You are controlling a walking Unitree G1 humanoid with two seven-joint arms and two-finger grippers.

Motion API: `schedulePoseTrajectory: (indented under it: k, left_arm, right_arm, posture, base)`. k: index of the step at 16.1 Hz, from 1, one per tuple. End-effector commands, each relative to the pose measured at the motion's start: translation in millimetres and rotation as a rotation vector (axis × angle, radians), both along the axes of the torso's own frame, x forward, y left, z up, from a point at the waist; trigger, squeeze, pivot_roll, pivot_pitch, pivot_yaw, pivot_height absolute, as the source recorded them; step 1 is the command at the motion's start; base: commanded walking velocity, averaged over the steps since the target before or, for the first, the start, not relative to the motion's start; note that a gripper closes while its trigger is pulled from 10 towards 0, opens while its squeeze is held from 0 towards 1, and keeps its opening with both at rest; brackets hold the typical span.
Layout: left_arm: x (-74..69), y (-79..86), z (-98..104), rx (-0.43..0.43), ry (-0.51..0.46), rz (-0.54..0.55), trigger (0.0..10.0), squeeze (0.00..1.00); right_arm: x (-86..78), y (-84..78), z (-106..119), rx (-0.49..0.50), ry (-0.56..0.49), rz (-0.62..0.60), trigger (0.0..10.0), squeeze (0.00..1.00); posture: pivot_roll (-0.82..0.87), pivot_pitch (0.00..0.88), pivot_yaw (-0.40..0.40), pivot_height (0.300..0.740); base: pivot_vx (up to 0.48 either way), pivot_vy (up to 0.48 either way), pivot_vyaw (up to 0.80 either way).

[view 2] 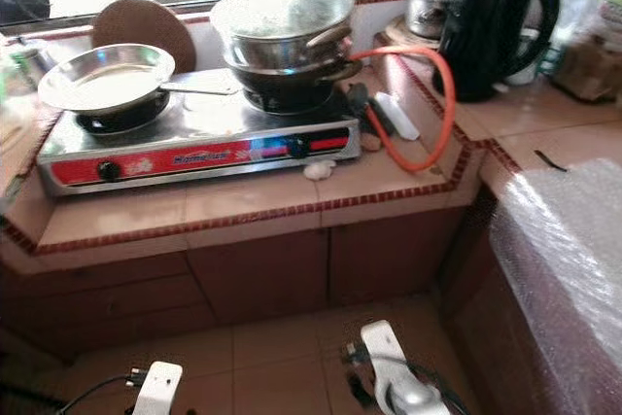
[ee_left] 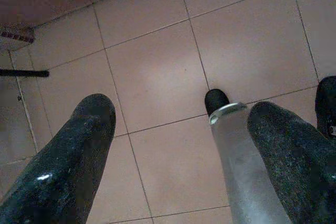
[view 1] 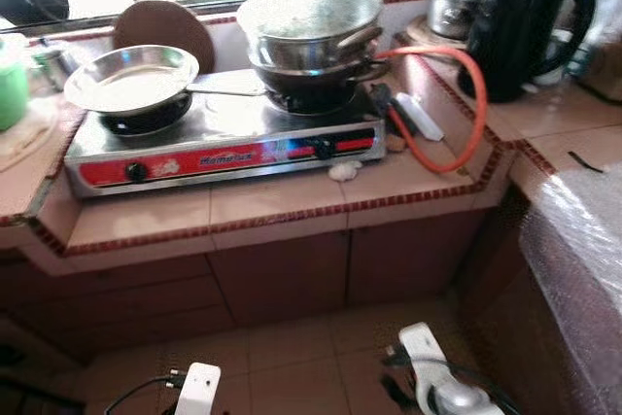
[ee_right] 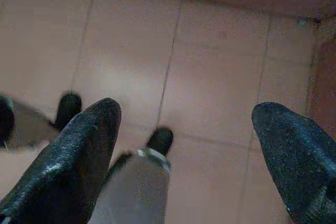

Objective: Kitchen organization

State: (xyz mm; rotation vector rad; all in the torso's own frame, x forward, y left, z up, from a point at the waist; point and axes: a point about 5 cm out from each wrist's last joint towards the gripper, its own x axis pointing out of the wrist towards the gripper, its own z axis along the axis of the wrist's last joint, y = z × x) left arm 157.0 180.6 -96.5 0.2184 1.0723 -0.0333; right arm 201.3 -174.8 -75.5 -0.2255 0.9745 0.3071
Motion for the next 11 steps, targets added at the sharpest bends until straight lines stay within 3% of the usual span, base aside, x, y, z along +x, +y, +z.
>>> schedulePoseTrajectory:
  k: [1, 11]
  left_arm:
    - [-2.0, 7.7, -0.2, 0.017, 0.013, -0.01, 10.0, 0.0]
    - [-11.2, 8.8, -3.7, 0.028, 0.035, -0.041, 10.0, 0.0]
  right_arm:
    - [-0.1, 6.0, -0.5, -0.004, 0.006, 0.05, 10.0, 0.0]
    - [-3.2, 14.0, -2.7, -0.018, 0.008, 0.111, 10.0, 0.0]
  posture:
    - [-0.13, 0.0, 0.05, 0.74]
    - [-0.13, 0.0, 0.052, 0.74]
  base:
    - [0.0, 0.472, 0.0]
    - [0.0, 0.452, 0.0]
